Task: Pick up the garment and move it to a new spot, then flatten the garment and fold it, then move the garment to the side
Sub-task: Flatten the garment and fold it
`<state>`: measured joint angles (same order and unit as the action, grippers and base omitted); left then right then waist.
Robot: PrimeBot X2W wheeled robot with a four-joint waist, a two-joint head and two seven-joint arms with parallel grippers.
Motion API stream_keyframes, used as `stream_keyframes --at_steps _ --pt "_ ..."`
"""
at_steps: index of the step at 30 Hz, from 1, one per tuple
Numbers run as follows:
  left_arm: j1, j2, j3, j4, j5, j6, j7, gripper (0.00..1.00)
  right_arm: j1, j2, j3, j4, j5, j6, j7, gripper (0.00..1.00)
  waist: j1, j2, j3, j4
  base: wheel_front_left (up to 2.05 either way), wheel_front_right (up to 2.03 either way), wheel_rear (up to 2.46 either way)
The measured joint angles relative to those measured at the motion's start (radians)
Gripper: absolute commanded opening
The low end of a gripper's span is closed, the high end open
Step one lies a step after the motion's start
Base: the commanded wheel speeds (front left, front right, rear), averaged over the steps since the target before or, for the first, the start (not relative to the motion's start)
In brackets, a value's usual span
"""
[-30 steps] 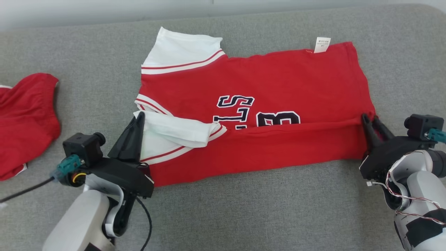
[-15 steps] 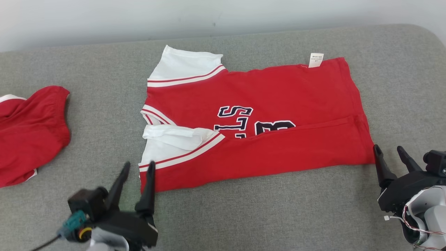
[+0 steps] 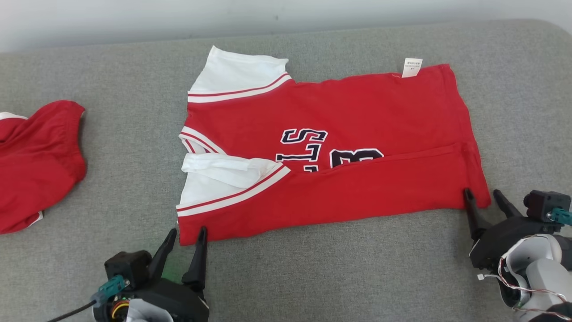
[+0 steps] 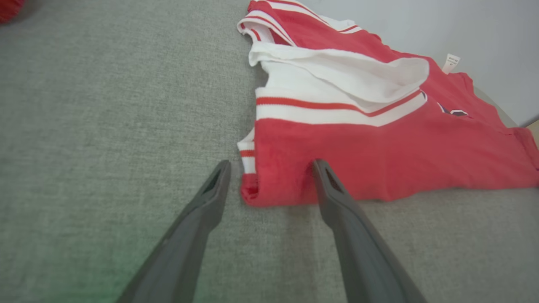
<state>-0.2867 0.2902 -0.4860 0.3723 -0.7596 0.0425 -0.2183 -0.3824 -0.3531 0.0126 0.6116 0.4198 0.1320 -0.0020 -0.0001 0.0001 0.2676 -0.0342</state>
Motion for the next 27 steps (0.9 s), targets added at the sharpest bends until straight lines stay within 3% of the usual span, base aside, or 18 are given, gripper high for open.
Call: stream_keyframes --at_steps 2,3,4,5,6,14,27 --pt "-0.018 -0.007 -0.003 0.028 -0.001 -0.007 0.005 1.00 -0.020 0.002 0.007 0.024 -0.001 0.000 -0.007 1.00 0.0000 -0.0001 0.007 0.000 0.00 0.00 0.00" --pt "-0.026 -0.008 -0.010 0.041 -0.001 -0.010 0.014 1.00 -0.029 0.004 0.015 0.033 0.001 0.000 -0.008 0.48 0.0000 0.0000 0.009 0.000 0.00 0.00 0.00" --pt "-0.033 -0.012 -0.011 0.053 -0.002 -0.015 0.014 0.37 -0.033 0.005 0.020 0.040 0.003 0.000 -0.013 0.04 0.0000 0.0000 0.010 0.001 0.00 0.00 0.00" --pt "-0.040 -0.016 -0.012 0.065 -0.005 -0.017 0.013 0.09 -0.037 0.004 0.025 0.048 0.008 0.000 -0.019 0.00 0.0000 -0.0001 0.010 0.003 0.00 0.00 0.00" --pt "-0.046 -0.020 -0.014 0.076 -0.009 -0.024 0.013 0.00 -0.042 0.004 0.030 0.056 0.011 0.000 -0.024 0.00 0.0000 -0.0001 0.009 0.004 0.00 0.00 0.00" --pt "-0.017 -0.028 0.021 0.107 -0.027 -0.032 -0.024 0.00 0.021 -0.002 0.079 0.054 0.065 0.000 -0.075 0.00 0.0001 -0.0001 -0.048 0.009 0.00 0.00 0.00" --pt "0.231 -0.007 0.049 -0.037 -0.044 0.040 -0.035 0.00 0.250 -0.005 0.055 -0.109 0.095 0.000 -0.037 0.00 0.0000 -0.0002 -0.165 0.010 0.00 0.00 0.00"
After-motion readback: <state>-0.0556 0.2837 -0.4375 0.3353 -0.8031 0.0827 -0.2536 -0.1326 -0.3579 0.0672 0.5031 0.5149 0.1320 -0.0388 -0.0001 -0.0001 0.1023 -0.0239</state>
